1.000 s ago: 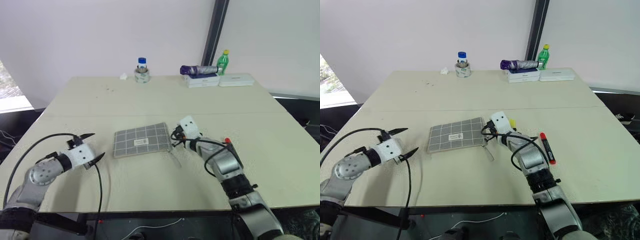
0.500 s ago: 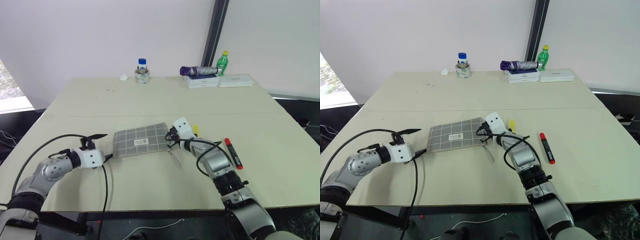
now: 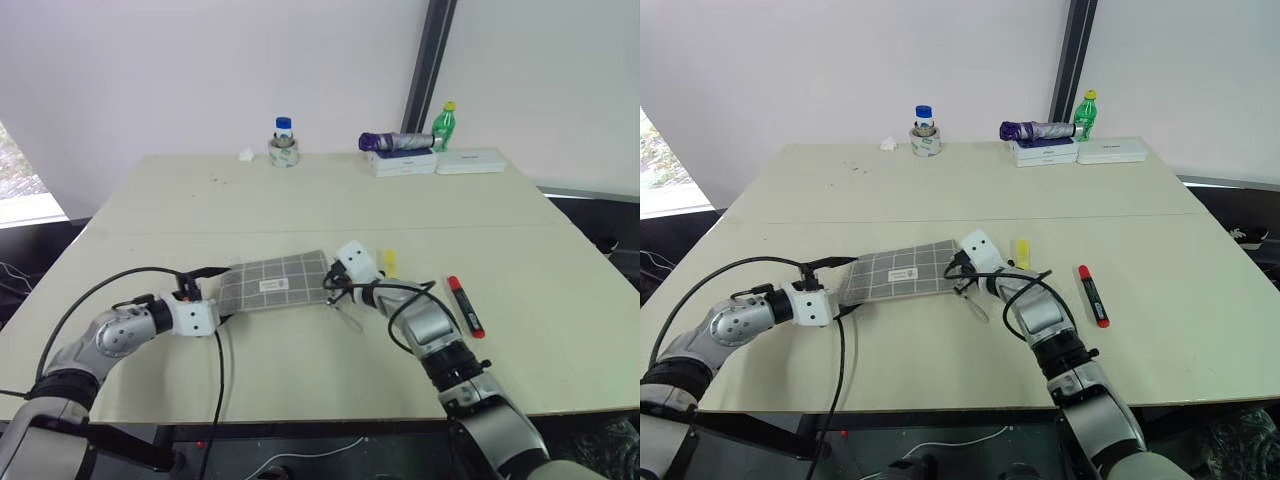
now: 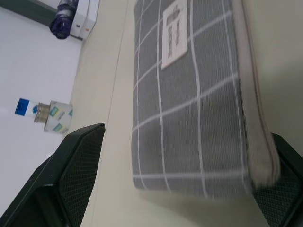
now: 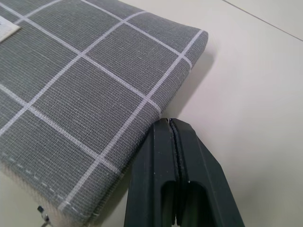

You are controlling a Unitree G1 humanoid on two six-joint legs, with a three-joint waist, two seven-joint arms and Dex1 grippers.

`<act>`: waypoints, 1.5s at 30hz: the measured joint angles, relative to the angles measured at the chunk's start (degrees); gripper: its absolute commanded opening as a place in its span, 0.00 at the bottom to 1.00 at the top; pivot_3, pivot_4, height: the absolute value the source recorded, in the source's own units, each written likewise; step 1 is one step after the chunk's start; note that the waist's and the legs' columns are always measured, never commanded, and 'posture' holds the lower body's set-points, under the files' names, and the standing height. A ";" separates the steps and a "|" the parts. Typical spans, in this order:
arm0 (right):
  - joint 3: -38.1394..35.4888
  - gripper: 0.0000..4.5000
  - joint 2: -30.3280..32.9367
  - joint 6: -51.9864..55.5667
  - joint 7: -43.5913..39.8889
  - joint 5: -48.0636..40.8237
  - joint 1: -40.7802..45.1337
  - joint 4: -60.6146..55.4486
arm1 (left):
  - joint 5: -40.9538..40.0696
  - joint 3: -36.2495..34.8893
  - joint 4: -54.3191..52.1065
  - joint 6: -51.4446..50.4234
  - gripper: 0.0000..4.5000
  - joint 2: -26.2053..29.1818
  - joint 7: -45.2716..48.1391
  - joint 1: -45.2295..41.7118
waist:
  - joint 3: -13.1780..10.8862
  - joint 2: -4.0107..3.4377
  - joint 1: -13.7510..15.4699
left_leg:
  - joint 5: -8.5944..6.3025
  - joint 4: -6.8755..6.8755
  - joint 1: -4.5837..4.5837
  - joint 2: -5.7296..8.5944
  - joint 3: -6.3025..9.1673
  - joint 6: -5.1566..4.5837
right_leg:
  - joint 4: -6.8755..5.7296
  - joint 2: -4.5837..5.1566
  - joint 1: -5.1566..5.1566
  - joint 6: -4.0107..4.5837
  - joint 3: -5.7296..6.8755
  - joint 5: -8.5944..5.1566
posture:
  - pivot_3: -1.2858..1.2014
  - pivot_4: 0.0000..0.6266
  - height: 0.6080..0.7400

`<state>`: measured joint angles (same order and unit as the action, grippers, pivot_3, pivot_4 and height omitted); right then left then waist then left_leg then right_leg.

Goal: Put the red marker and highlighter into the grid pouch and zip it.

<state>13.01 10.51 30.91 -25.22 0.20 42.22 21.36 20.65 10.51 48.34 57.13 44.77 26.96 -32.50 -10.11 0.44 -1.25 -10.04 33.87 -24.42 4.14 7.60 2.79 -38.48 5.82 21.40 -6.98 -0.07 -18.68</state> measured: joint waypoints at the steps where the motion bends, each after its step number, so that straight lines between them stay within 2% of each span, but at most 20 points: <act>1: 0.06 0.01 -0.08 -0.22 -0.10 0.18 0.09 0.14 | -0.01 0.08 0.17 0.33 1.00 -0.04 0.00 -0.11 | 0.00 0.00 0.02 | 0.00 0.00 0.00 0.00 0.00 0.00 | 0.00 0.00 0.01 0.00 0.00 0.00 | 0.52 0.24 1.00; 4: 0.14 0.01 -0.17 -0.54 -0.59 0.67 0.10 0.27 | -0.12 0.49 0.70 1.50 1.00 -0.06 0.18 -0.57 | 0.00 0.00 0.02 | 0.00 0.01 0.00 0.00 0.00 0.00 | 0.00 0.00 0.00 0.00 0.00 0.00 | 0.52 0.24 1.00; 6: 0.14 0.00 -0.19 -0.76 -0.86 0.80 0.09 0.27 | -0.15 0.87 1.07 2.82 0.88 -0.15 0.44 -0.80 | 0.00 0.00 0.00 | 0.00 0.01 0.00 0.00 0.00 0.00 | -0.01 -0.01 0.00 0.00 0.00 0.00 | 0.52 0.24 1.00; 8: 0.14 0.00 -0.23 -0.93 -1.04 0.89 0.09 0.27 | -0.13 1.79 1.33 3.99 0.71 -0.50 0.98 -0.84 | 0.00 0.00 -0.06 | 0.00 0.01 -0.01 0.00 0.00 0.00 | -0.03 -0.01 -0.01 0.00 -0.01 0.00 | 0.52 0.24 1.00; 13: 0.14 0.00 -0.26 -0.94 -1.14 1.21 0.06 0.27 | -1.00 2.31 2.77 5.19 0.12 -1.00 3.13 -0.84 | 0.00 0.00 -0.62 | 0.01 0.01 -0.03 -0.02 0.01 0.01 | -0.10 -0.04 0.02 0.00 -0.01 0.00 | 0.52 0.24 1.00; 14: 0.14 0.00 -0.25 -0.94 -1.14 1.25 -0.02 0.27 | -1.82 2.15 2.83 5.29 0.03 -0.95 3.36 -1.06 | 0.00 0.01 -0.78 | 0.01 0.02 -0.02 -0.02 0.03 0.01 | -0.13 -0.04 0.01 0.00 -0.01 0.00 | 0.52 0.24 1.00; 15: 0.14 0.00 -0.25 -0.94 -1.14 1.28 -0.04 0.26 | -2.44 2.11 2.83 5.36 0.01 -0.89 3.59 -1.33 | 0.01 -0.01 -0.88 | 0.01 0.02 -0.02 -0.01 0.02 0.01 | -0.14 -0.04 0.01 0.00 -0.01 0.00 | 0.52 0.24 1.00; 22: 0.14 0.00 -0.11 -0.94 -1.16 1.31 -0.43 0.20 | -6.59 1.98 0.69 2.87 0.01 -2.09 6.44 -0.03 | 0.01 0.00 -1.38 | 0.03 0.06 -0.02 -0.02 0.01 0.02 | -0.41 -0.05 0.12 0.00 -0.06 -0.02 | 0.52 0.24 1.00; 24: 0.04 0.00 0.32 -0.94 -1.17 1.29 -0.54 0.02 | -9.06 1.45 -4.65 -3.44 0.01 -2.78 7.76 2.45 | 0.01 -0.01 -1.43 | 0.03 0.08 -0.02 -0.03 -0.01 0.02 | -0.49 -0.05 0.16 0.00 -0.14 -0.02 | 0.52 0.24 1.00; 29: -0.38 0.00 1.60 -0.97 -1.20 1.27 -0.74 -1.05 | -13.21 -0.98 -25.77 -26.15 0.01 -4.64 8.98 11.36 | 0.01 0.00 -1.45 | 0.03 0.14 0.00 -0.05 -0.03 0.03 | -0.60 -0.13 0.24 0.00 -0.34 -0.02 | 0.52 0.24 1.00; 30: -0.38 0.00 1.60 -1.00 -1.20 1.25 -0.74 -1.08 | -14.25 -1.41 -29.73 -30.67 0.17 -5.31 9.09 12.95 | 0.01 0.00 -1.45 | 0.03 0.14 0.00 -0.07 -0.02 0.03 | -0.62 -0.16 0.26 0.01 -0.38 -0.02 | 0.52 0.24 1.00; 31: -0.37 0.00 1.60 -1.04 -1.21 1.25 -0.74 -1.08 | -15.21 -1.86 -33.01 -34.44 0.24 -5.92 9.13 14.27 | 0.01 -0.01 -1.45 | 0.03 0.14 0.00 -0.08 -0.02 0.03 | -0.63 -0.18 0.28 0.01 -0.43 -0.02 | 0.52 0.24 1.00; 33: -0.37 0.00 1.57 -1.30 -1.21 1.24 -0.74 -1.09 | -16.50 -2.64 -39.61 -42.29 0.46 -6.64 9.19 16.71 | 0.01 0.00 -1.44 | 0.03 0.14 0.00 -0.09 -0.02 0.03 | -0.65 -0.22 0.33 0.02 -0.49 -0.02 | 0.52 0.24 1.00; 36: -0.38 0.00 1.55 -1.44 -1.23 1.24 -0.73 -1.05 | -16.32 -3.23 -45.39 -46.86 0.79 -6.37 9.13 19.09 | 0.01 0.00 -1.48 | 0.03 0.12 0.01 -0.08 -0.04 0.03 | -0.68 -0.26 0.41 0.03 -0.63 -0.02 | 0.52 0.24 1.00; 41: -0.38 0.00 1.07 -2.01 -1.70 1.25 -0.51 -0.68 | -16.45 -4.94 -48.08 -47.06 0.79 -4.18 9.95 21.64 | 0.01 0.00 -1.36 | 0.03 0.10 0.00 -0.09 -0.09 0.03 | -0.69 -0.26 0.47 0.04 -0.69 -0.01 | 0.52 0.24 1.00; 45: -0.37 0.00 0.88 -2.73 -1.78 1.26 0.24 -0.06 | -18.91 -8.12 -48.03 -42.87 0.79 0.09 13.28 23.52 | 0.01 -0.01 -1.32 | 0.02 0.06 0.00 -0.14 -0.11 0.04 | -0.67 -0.24 0.51 0.05 -0.77 -0.02 | 0.52 0.24 1.00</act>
<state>12.64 11.39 28.18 -27.00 1.46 42.46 21.31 1.73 2.39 0.31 14.26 44.86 40.24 -8.98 -10.10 0.44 -2.57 -10.01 33.93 -24.42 4.00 7.49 2.84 -39.15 5.58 21.91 -6.92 -0.84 -18.69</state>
